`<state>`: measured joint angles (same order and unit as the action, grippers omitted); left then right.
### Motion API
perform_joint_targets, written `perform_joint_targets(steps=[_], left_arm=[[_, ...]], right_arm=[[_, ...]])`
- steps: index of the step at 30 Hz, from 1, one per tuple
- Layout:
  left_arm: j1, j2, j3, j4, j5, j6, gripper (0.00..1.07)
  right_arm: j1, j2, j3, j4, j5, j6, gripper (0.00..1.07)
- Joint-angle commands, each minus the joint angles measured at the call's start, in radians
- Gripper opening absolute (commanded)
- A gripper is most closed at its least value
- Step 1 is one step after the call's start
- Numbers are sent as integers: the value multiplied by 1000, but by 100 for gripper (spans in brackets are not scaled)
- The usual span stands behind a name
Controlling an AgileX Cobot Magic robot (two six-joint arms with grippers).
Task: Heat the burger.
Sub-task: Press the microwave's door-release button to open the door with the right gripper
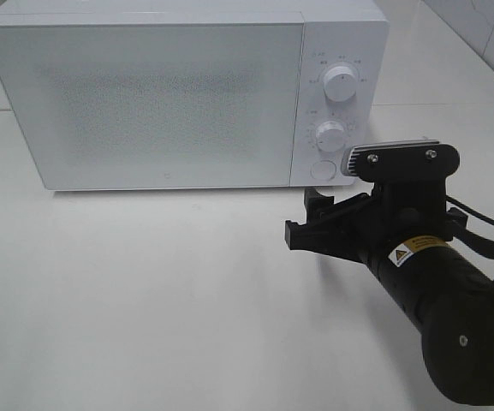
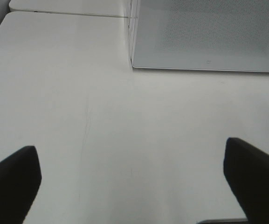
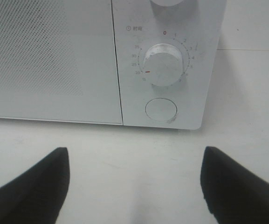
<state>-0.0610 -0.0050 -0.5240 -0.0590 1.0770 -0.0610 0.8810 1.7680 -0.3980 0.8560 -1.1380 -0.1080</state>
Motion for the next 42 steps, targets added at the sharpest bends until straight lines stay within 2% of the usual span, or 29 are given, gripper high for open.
perform_joint_targets(steps=[1,5,7,10,12,13,14,15,16,18,19,20,23,26,28,32,42], left_arm=[[1,-5,6,-8,-9,2,100],[1,-5,6,-8,-9,2,100],[1,-5,6,-8,-9,2,100],[1,-5,6,-8,-9,2,100],[1,-5,6,-8,-9,2,100],[1,-5,6,-8,-9,2,100],[1,-5,6,-8,-9,2,100],[1,-5,6,-8,-9,2,100],[1,-5,6,-8,-9,2,100],[1,-5,6,-8,-9,2,100],[1,-5,6,-8,-9,2,100],[1,-5,6,-8,-9,2,100],[1,-5,6,-8,-9,2,100],[1,-5,6,-8,-9,2,100],[1,-5,6,-8,-9,2,100],[1,-5,6,-8,-9,2,100],[1,-5,6,-8,-9,2,100]], right_arm=[[6,-1,-8,3,3,157,75],[6,-1,-8,3,3,317,71],[6,-1,-7,1,4,574,62],[6,-1,-7,1,4,645,58],[6,-1,-7,-1,6,910,44],[6,-1,-7,-1,6,910,44],[6,-1,-7,-1,6,977,40],[6,-1,-7,-1,6,1090,31],[6,-1,-7,-1,6,1090,31],[6,-1,-7,-1,6,1232,20],[6,-1,-7,-1,6,1232,20],[6,-1,-7,-1,6,1299,15],[6,-1,-7,0,6,1354,9],[6,-1,-7,3,6,1365,7],[3,1,-18,28,6,1376,0],[-2,26,-46,34,4,1378,0],[-106,137,-146,-37,17,1449,0]])
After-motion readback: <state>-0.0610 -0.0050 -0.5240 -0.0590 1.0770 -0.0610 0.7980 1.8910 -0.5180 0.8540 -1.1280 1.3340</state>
